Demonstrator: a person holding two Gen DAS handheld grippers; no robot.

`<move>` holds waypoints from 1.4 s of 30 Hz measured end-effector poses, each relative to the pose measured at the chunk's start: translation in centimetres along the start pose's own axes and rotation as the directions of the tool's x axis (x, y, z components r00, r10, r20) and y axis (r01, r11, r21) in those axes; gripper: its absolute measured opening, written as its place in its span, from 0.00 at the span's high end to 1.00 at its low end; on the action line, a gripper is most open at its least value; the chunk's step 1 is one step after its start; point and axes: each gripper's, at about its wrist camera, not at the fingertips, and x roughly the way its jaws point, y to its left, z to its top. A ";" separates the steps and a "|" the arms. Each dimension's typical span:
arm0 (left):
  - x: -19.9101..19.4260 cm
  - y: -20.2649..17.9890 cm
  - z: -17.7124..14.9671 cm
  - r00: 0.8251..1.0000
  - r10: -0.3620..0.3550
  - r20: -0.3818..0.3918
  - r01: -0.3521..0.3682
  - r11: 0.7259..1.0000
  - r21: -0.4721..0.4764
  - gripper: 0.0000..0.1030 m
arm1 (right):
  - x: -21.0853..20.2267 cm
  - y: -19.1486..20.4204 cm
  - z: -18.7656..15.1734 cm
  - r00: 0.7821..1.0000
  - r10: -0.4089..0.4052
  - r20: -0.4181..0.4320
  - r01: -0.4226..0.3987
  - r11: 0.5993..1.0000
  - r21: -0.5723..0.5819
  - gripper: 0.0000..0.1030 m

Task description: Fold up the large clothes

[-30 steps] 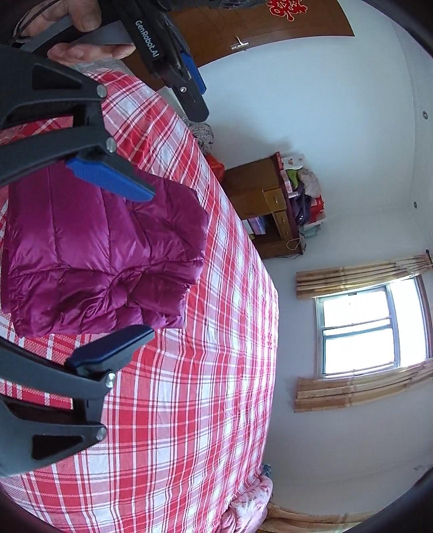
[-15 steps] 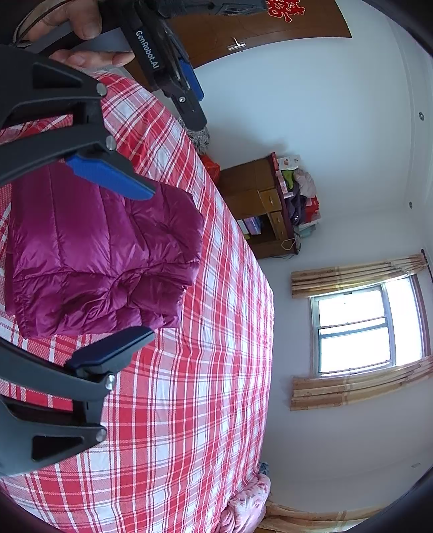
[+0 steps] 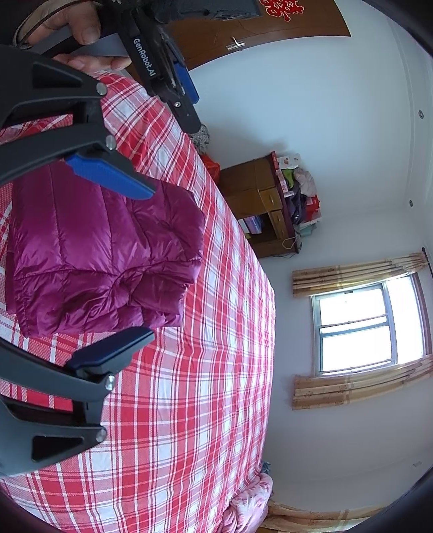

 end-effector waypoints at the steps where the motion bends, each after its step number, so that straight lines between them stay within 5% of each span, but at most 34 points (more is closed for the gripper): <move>1: 0.0 0.0 0.0 1.000 0.001 0.001 -0.001 1.000 -0.001 0.22 | 0.0 0.0 0.0 1.000 0.000 -0.001 0.000 1.000 0.000 0.21; 39: 0.8 0.3 -0.2 0.999 0.036 -0.026 -0.036 0.999 -0.022 0.22 | 0.7 -0.5 -1.0 0.999 0.004 -0.032 -0.003 1.000 0.027 0.20; 42: 1.2 0.2 -0.2 0.998 0.036 -0.048 -0.037 0.999 -0.028 0.03 | 0.8 -0.6 -1.2 0.999 0.004 -0.035 -0.003 1.000 0.030 0.20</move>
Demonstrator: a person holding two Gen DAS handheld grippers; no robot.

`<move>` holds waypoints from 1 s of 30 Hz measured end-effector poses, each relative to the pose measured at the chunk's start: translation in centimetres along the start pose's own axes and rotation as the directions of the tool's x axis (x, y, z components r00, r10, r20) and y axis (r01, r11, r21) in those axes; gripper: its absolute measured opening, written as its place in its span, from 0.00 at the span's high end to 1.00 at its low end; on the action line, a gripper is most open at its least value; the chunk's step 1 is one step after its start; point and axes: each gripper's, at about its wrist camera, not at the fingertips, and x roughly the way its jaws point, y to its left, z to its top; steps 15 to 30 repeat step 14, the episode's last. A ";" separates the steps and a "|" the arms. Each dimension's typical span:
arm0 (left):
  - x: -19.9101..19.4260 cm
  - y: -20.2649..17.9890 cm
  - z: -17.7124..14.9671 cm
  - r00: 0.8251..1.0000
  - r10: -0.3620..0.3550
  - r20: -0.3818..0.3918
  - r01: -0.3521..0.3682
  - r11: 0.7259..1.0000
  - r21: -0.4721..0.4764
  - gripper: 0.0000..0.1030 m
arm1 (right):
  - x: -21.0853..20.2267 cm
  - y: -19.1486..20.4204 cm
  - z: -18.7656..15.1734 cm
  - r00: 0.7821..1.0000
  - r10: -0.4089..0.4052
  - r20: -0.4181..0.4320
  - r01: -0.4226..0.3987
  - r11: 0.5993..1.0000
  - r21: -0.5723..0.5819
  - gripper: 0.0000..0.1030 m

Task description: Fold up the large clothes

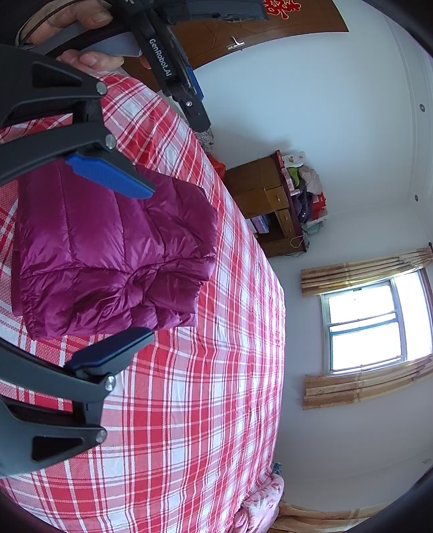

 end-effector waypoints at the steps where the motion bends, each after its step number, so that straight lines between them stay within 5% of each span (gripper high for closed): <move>1: 0.1 0.0 0.0 1.000 0.011 -0.001 -0.011 1.000 -0.005 0.02 | 0.0 -0.1 0.0 1.000 0.001 -0.002 -0.001 1.000 0.001 0.20; 30: 0.3 -0.5 -0.9 0.998 0.060 0.022 -0.061 0.997 0.038 0.02 | 0.3 -0.3 -0.5 1.000 -0.005 -0.019 0.006 1.000 0.011 0.20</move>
